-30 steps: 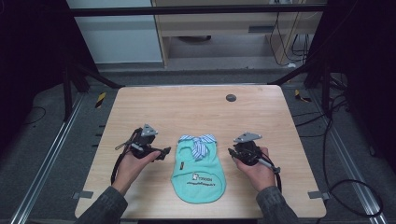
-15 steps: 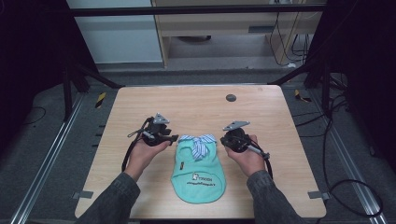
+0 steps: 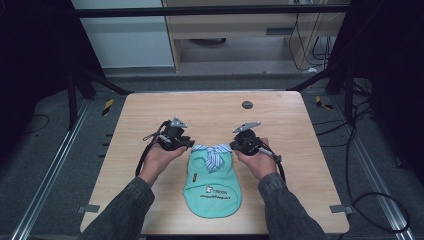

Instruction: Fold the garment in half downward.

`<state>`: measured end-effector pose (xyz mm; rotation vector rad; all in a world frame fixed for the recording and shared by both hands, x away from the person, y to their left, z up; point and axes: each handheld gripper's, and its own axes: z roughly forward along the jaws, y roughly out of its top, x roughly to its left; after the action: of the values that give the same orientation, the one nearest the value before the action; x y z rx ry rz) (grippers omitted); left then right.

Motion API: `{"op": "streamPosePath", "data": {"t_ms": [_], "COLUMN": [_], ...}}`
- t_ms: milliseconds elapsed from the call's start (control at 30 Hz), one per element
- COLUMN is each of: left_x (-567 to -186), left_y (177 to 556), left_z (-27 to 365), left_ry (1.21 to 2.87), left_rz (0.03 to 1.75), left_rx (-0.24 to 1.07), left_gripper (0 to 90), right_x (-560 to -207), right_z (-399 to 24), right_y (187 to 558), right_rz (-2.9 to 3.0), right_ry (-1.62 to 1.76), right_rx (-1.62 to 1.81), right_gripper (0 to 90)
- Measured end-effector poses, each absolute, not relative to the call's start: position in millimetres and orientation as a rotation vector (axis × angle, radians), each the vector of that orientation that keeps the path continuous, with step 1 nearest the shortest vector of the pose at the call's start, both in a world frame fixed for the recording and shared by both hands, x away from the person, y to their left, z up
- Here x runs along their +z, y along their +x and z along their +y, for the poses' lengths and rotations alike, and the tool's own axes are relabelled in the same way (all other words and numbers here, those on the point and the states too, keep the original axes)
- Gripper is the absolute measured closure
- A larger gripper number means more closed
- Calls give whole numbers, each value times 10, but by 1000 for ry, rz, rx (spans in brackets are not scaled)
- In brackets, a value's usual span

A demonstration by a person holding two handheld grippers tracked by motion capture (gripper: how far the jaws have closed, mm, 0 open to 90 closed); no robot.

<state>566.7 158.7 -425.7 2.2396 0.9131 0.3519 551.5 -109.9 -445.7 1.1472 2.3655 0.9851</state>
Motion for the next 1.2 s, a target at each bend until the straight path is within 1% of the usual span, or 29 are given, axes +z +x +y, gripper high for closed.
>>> {"op": "streamPosePath", "data": {"t_ms": [67, 100, 267, 300, 333, 367, 433, 600, 700, 767, 867, 1200], "left_x": [-4250, -4250, -4284, -4294, -4305, -4326, -4336, -4386, -4403, -4407, -4446, -4563], "left_y": [5656, 5653, 5669, 5676, 5686, 5705, 5712, 5752, 5780, 5792, 5817, 5839], "left_z": [1575, 1571, 1550, 1545, 1541, 1521, 1510, 1486, 1490, 1493, 1486, 1426], "left_ry": [2245, 2245, 2261, 2267, 2274, 2297, 2301, 2306, 2286, 2271, 2259, 2273], "left_rz": [914, 916, 931, 944, 951, 966, 975, 1009, 1038, 1054, 1078, 1083], "left_rx": [356, 354, 349, 340, 336, 326, 324, 319, 321, 339, 331, 310], "left_gripper": [745, 764, 792, 814, 814, 814, 809, 775, 722, 665, 626, 613], "right_x": [-4449, -4434, -4444, -4466, -4466, -4476, -4480, -4495, -4522, -4537, -4562, -4673], "right_z": [-1080, -1072, -1064, -1047, -1047, -1013, -992, -889, -863, -865, -861, -774], "right_y": [5511, 5496, 5491, 5503, 5503, 5524, 5537, 5589, 5637, 5678, 5721, 5803], "right_rz": [2373, 2376, 2376, 2379, 2379, 2384, 2386, 2402, 2400, 2388, 2382, 2386], "right_ry": [1144, 1136, 1157, 1202, 1202, 1248, 1261, 1270, 1289, 1314, 1340, 1358], "right_rx": [978, 968, 957, 934, 934, 902, 890, 877, 864, 861, 870, 847], "right_gripper": [868, 873, 873, 866, 866, 839, 831, 758, 706, 671, 643, 605]}}
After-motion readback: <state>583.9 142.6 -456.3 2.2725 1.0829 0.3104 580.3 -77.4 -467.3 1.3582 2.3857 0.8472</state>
